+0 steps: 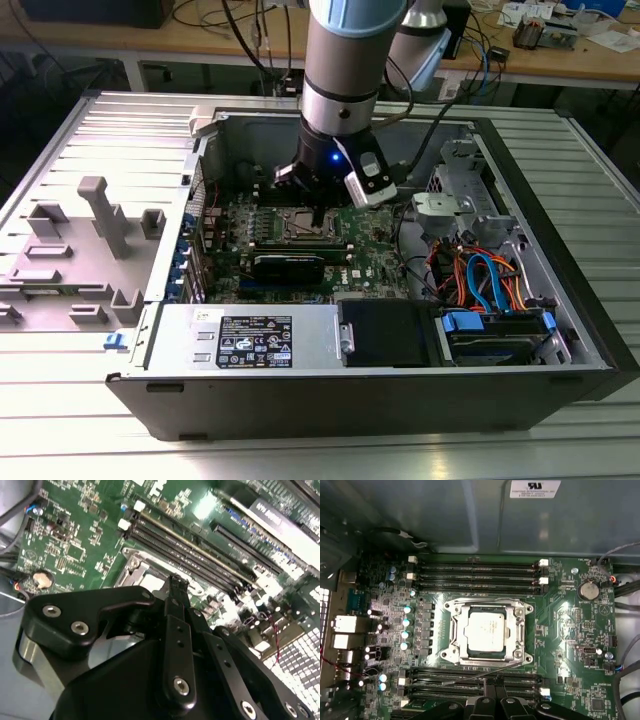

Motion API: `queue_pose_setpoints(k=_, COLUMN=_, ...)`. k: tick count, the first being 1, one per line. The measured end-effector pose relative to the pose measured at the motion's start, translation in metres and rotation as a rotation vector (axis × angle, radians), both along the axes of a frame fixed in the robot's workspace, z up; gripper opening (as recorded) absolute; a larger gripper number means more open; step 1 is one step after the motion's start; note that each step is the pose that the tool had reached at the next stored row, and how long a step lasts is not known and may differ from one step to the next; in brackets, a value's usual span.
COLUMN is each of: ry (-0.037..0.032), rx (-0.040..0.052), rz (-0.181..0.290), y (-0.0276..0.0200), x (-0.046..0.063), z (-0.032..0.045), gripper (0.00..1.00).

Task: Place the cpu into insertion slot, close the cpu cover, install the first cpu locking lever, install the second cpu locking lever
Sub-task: 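Install the second cpu locking lever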

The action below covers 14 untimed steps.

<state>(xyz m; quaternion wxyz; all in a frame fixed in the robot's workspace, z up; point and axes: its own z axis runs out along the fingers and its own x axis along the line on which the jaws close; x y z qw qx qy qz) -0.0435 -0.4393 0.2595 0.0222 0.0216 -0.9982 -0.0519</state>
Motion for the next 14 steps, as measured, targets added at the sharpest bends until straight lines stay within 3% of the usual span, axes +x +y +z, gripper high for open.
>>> queue_pose_setpoints(k=4, ry=0.0001, rx=0.0301, rz=0.000, y=-0.0030, x=-0.002, z=-0.0022, gripper=0.11)
queue_pose_setpoints(k=10, ry=0.0009, rx=0.0326, rz=0.001, y=-0.0038, x=-0.007, z=-0.0128, gripper=0.11)
queue_pose_setpoints(k=14, ry=0.0010, rx=0.0344, rz=0.001, y=-0.0039, x=-0.017, z=-0.0175, gripper=0.11)
